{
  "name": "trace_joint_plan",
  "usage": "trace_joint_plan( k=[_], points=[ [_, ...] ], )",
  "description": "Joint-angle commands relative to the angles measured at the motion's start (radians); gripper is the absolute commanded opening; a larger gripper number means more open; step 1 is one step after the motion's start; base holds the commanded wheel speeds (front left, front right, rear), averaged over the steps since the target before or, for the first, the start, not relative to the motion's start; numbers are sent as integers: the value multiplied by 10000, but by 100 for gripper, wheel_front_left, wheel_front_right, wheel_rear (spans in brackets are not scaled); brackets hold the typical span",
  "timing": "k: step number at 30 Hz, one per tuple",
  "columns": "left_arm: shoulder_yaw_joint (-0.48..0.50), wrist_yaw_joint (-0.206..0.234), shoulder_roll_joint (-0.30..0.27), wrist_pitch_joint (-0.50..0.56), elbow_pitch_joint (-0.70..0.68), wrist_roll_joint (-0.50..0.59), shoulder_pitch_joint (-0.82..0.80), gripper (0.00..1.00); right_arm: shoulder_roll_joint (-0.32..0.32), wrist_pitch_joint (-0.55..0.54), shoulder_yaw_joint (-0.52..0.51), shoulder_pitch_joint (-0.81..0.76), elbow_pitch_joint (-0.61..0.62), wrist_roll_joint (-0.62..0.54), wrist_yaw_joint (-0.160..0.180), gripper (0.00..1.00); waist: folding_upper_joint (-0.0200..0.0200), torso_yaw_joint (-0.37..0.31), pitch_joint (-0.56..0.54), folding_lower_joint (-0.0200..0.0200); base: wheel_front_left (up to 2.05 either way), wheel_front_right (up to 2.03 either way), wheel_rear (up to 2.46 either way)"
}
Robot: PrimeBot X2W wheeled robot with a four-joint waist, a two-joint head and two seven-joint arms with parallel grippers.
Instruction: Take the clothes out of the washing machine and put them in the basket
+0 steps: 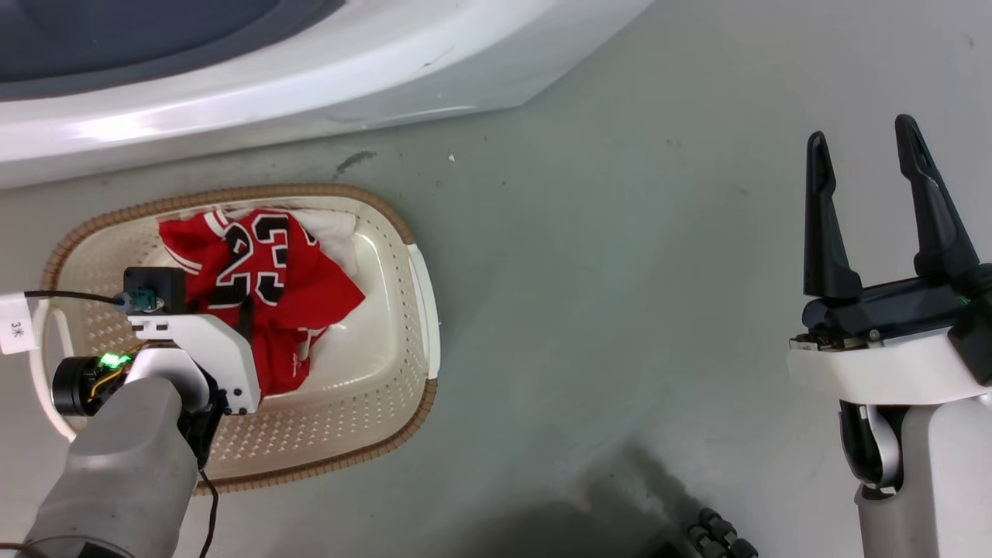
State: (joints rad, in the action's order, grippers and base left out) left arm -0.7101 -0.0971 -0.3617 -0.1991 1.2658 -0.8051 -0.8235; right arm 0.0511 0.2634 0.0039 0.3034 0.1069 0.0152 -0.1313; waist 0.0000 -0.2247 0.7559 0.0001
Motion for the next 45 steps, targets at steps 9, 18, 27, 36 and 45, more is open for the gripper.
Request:
trace_joint_plan(
  k=[9, 18, 27, 36, 45],
  points=[
    [248, -135, 198, -616, -205, -176, 205, 100, -16, 20, -109, -95, -249, -205, 11, 100, 0, 396, -1369, -1, 0, 0, 0],
    [1717, 16, -2, -665, -2558, 238, 1116, 100, -14, 20, -353, -381, -507, -390, 11, 100, 0, 1053, -3062, -1, 0, 0, 0],
    [4896, 834, 212, -661, -7649, 2916, 3336, 100, -16, 20, -515, -710, -543, -619, 11, 100, 0, 1640, -4329, -1, 0, 0, 0],
    [7047, 965, 1520, -663, -11257, 5155, 5800, 100, -13, 18, -364, -1236, -432, -701, 11, 100, 0, 1837, -5273, -1, 0, 0, 0],
    [7882, 796, 2441, -664, -12817, 6602, 7322, 100, -16, 19, -381, -1918, -430, -546, 11, 100, 0, 1873, -5881, -1, 0, 0, 0]
  ],
)
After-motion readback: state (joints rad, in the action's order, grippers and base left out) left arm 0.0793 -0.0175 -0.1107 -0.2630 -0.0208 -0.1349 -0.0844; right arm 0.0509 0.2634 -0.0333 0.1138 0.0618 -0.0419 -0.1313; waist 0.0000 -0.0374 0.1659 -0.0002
